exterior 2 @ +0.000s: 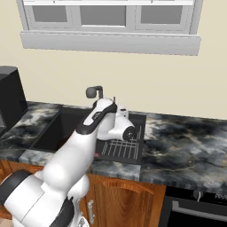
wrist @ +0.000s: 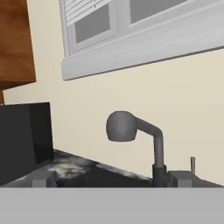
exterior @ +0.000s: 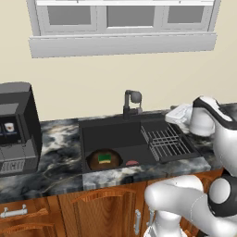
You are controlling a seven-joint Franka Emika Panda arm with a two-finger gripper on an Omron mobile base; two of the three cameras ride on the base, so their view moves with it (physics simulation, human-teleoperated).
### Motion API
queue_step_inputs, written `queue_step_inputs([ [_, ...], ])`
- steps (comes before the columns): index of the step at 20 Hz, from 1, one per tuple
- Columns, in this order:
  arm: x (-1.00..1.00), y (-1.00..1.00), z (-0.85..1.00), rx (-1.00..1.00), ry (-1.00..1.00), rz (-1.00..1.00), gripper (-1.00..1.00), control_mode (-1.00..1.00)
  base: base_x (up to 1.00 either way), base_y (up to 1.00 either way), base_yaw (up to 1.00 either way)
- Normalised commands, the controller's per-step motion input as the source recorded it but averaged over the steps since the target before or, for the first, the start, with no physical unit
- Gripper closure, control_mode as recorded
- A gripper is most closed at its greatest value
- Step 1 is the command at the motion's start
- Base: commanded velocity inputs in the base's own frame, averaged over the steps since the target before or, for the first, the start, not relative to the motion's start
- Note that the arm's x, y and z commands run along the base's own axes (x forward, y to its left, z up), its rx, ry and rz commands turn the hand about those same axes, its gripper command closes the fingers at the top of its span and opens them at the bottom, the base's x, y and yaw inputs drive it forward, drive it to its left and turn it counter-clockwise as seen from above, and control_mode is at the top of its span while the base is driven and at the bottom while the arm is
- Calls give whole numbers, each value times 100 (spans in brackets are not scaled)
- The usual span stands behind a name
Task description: Pick the pan and sponge and place them into the sink. Then turn on the water.
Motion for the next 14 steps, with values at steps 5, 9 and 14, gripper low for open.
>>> queue_step_inputs([
  [5, 23, 0, -1, 2, 0, 0, -100, -100, 0, 0, 0],
  [9, 16, 0, 0, 1, 0, 0, -100, -100, 0, 0, 0],
  [14, 9, 1, -2, 1, 0, 0, -100, -100, 0, 0, 0],
])
